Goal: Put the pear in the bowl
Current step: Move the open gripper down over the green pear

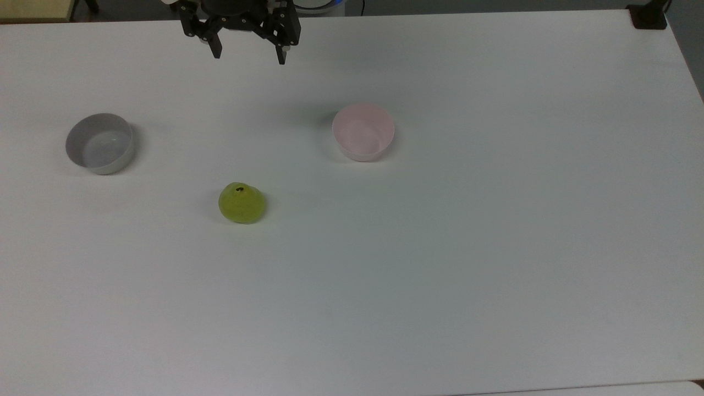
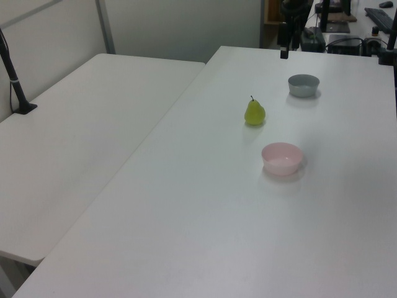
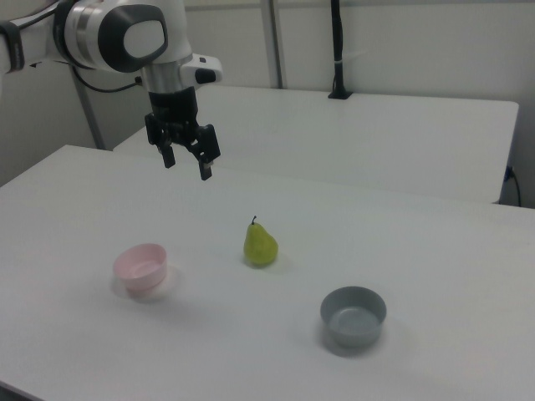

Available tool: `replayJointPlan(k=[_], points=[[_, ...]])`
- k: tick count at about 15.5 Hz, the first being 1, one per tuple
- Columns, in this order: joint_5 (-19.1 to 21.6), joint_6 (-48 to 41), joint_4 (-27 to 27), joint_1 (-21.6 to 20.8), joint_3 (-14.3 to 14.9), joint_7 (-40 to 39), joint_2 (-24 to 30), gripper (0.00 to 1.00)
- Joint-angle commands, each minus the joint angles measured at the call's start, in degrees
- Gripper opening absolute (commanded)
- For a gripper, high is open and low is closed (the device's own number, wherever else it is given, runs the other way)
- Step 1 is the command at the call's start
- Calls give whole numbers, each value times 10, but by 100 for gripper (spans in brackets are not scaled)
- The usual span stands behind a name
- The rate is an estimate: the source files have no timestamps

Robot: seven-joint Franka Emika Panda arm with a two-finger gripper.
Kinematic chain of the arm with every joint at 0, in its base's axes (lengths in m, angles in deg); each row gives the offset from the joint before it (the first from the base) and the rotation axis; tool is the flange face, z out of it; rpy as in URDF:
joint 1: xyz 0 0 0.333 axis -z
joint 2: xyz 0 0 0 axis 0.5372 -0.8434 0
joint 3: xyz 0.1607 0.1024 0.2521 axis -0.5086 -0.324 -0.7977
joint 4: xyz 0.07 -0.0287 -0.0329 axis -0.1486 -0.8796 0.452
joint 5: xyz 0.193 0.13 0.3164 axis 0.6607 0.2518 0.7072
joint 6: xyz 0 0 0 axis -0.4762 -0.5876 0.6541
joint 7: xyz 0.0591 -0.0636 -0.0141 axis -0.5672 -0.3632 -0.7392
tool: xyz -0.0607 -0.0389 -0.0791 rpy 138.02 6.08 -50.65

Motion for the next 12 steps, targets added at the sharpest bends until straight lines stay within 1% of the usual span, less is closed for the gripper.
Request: replayJointPlan(k=[1, 10, 11, 12], points=[[1, 1, -10, -3, 5, -20, -8, 100], [1, 1, -6, -10, 7, -20, -15, 100], [1, 2, 1, -10, 8, -21, -22, 100], [-1, 4, 14, -10, 9, -21, -41, 100]])
